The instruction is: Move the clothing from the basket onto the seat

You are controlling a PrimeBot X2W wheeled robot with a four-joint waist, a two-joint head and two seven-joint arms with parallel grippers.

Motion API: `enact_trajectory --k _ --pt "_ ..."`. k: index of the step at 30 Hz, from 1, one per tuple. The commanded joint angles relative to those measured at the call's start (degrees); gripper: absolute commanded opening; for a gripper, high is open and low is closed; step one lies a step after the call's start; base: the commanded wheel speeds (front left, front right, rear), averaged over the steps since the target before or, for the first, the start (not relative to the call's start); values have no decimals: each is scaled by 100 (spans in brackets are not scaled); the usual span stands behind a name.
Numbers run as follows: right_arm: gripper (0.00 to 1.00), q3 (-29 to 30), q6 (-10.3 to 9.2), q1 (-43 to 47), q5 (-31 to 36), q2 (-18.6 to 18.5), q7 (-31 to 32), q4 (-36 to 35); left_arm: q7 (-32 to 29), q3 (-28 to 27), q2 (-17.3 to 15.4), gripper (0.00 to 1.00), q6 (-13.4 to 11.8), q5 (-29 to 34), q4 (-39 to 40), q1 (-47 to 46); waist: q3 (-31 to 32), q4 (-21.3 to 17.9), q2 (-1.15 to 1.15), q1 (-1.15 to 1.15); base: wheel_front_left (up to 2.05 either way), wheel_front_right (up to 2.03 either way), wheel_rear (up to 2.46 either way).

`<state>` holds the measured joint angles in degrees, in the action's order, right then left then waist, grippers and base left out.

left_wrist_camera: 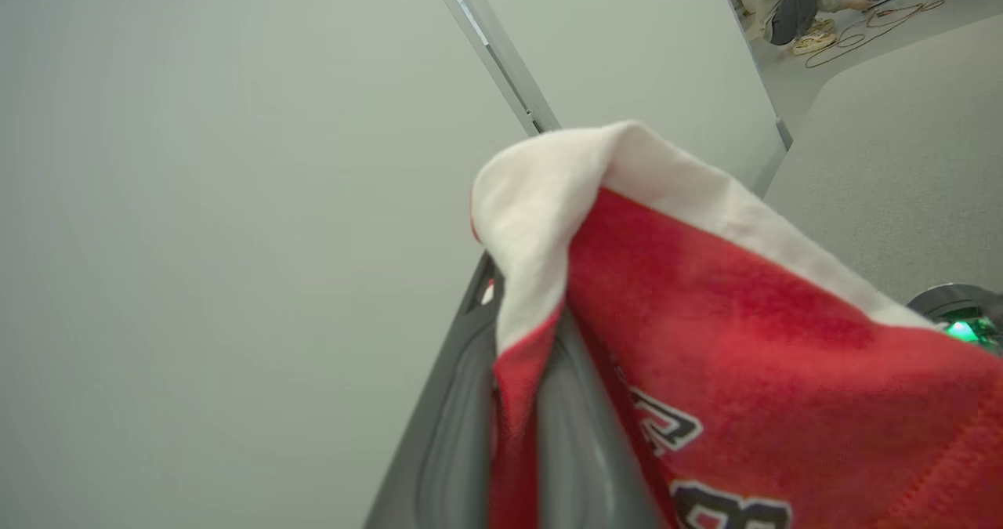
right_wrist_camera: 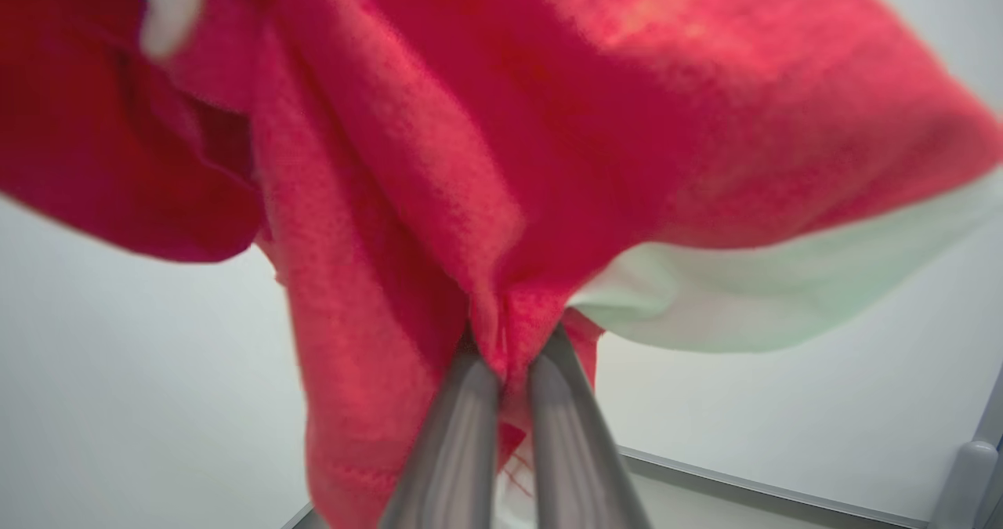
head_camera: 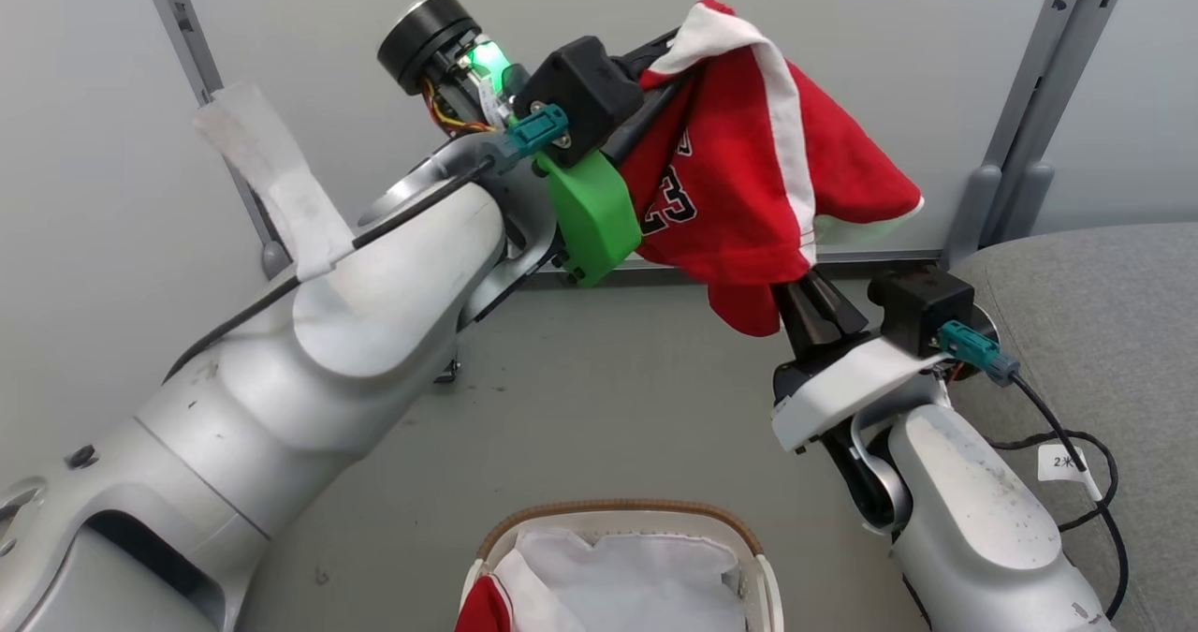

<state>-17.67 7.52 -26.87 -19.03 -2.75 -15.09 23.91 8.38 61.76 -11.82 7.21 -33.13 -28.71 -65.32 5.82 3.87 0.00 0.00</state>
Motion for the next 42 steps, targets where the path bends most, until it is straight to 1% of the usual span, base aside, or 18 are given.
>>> enact_trajectory --k 1,7,10,11,12,14,15,16,17,26,33,42 --pt "0 -4 -6 -56 46 -25 -12 -48 5 -21 -59 0 -35 -95 -57 173 -20 -20 0 0 0 0 0" --pt "0 121 -6 30 164 -25 -12 -134 69 -115 -234 0 -138 -399 -310 681 -105 -106 0 0 0 0 0" --pt "0 281 -6 52 236 -26 -12 -157 131 -182 -278 0 -172 -604 -481 1037 -154 -155 0 0 0 0 0" --pt "0 328 -6 52 268 -25 -12 -157 159 -207 -277 2 -184 -684 -515 1134 -169 -168 0 0 0 0 0" --pt "0 371 -6 49 301 -22 -12 -151 198 -237 -269 17 -180 -782 -561 1271 -186 -182 0 0 0 0 0" --pt "0 465 -6 40 359 -24 -12 -129 300 -283 -260 29 -215 -878 -605 1500 -215 -202 0 0 0 0 0" --pt "0 532 -6 33 391 -26 -12 -123 351 -310 -250 45 -233 -921 -617 1607 -229 -209 0 0 0 0 0" --pt "0 612 -6 25 422 -28 -12 -120 401 -340 -224 89 -237 -997 -625 1743 -244 -218 0 0 0 0 0" --pt "0 668 -6 16 459 -26 -12 -115 438 -363 -202 100 -241 -1067 -627 1857 -259 -224 0 0 0 0 0" --pt "0 1173 -6 -66 913 -24 -12 -152 655 -607 -81 100 -324 -1361 -423 2846 -361 -311 0 0 0 0 0" --pt "0 1534 -6 21 1120 -24 -12 -193 686 -852 -73 100 -458 -1250 -41 3549 -399 -379 0 0 0 0 0" --pt "0 1676 -6 183 1277 -23 -12 -258 677 -1303 -14 100 -516 -974 443 4326 -411 -501 0 0 0 0 0"
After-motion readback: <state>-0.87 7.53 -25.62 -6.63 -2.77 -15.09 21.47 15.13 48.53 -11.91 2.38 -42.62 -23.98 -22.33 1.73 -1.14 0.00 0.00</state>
